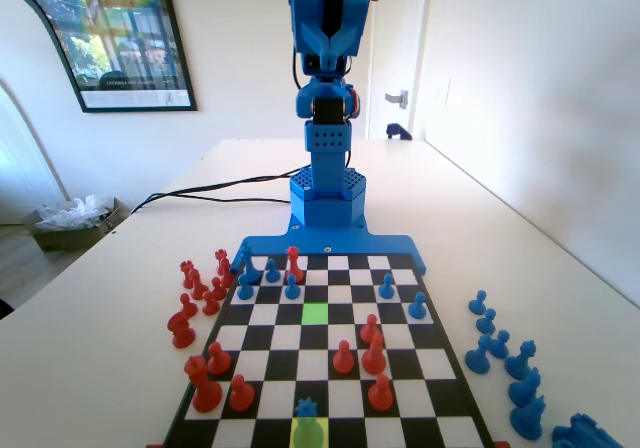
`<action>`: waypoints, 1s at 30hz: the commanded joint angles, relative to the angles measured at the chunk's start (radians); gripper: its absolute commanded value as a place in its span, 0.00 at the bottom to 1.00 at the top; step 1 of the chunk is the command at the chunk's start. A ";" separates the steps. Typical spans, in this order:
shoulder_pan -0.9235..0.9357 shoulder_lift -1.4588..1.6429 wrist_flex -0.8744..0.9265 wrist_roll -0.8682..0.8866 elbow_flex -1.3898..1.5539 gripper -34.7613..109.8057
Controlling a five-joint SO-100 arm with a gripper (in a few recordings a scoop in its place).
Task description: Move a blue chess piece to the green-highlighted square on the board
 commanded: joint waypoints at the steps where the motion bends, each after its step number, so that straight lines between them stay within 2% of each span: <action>1: -0.011 0.020 -0.014 -0.012 -0.002 0.25; 21: -0.018 0.017 -0.012 -0.018 -0.003 0.25; 30: -0.021 -0.176 0.043 0.006 -0.172 0.25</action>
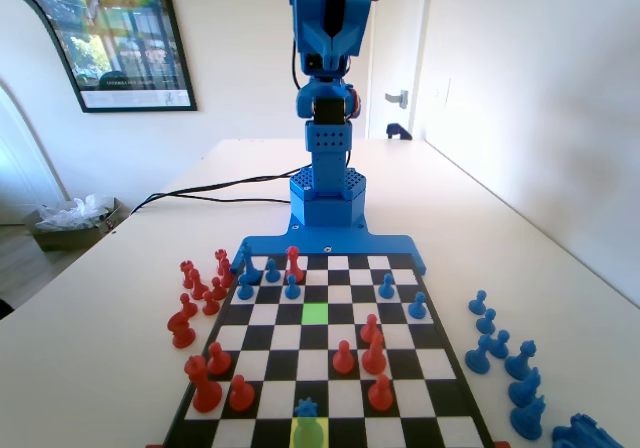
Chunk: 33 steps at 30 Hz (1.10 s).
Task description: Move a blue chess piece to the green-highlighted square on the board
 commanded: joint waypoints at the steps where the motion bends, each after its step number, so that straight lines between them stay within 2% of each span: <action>1: 0.003 -0.104 0.025 0.014 -0.135 0.25; 9: 0.015 -0.383 0.029 0.075 -0.298 0.25; 20: 0.063 -0.680 -0.026 -0.009 -0.403 0.25; 26: 0.087 -0.816 -0.097 0.005 -0.457 0.25; 33: 0.118 -0.968 -0.091 -0.008 -0.485 0.25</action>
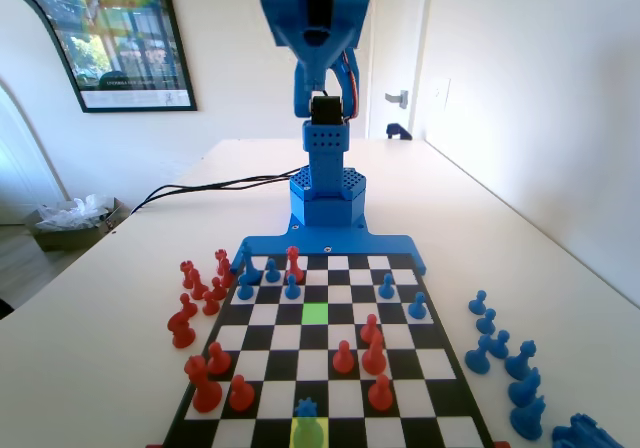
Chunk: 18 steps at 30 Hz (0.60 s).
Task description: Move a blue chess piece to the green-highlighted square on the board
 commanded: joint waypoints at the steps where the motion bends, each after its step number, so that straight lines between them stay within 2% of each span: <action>1: 0.021 -0.054 0.002 -0.012 -0.086 0.25; 18: -0.009 -0.460 -0.032 0.006 -0.304 0.25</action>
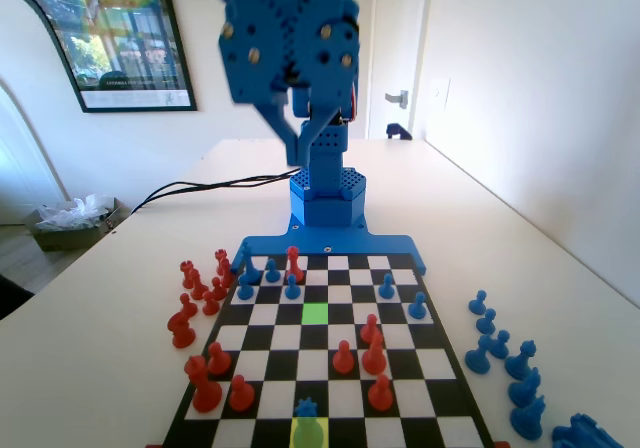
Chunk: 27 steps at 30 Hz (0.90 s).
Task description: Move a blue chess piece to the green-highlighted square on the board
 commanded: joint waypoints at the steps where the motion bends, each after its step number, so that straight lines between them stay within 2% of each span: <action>1: -0.014 -0.020 -0.021 0.006 -0.103 0.25; 10: -0.031 -0.230 -0.035 0.029 -0.305 0.25; 27: -0.029 -0.402 -0.026 0.020 -0.505 0.26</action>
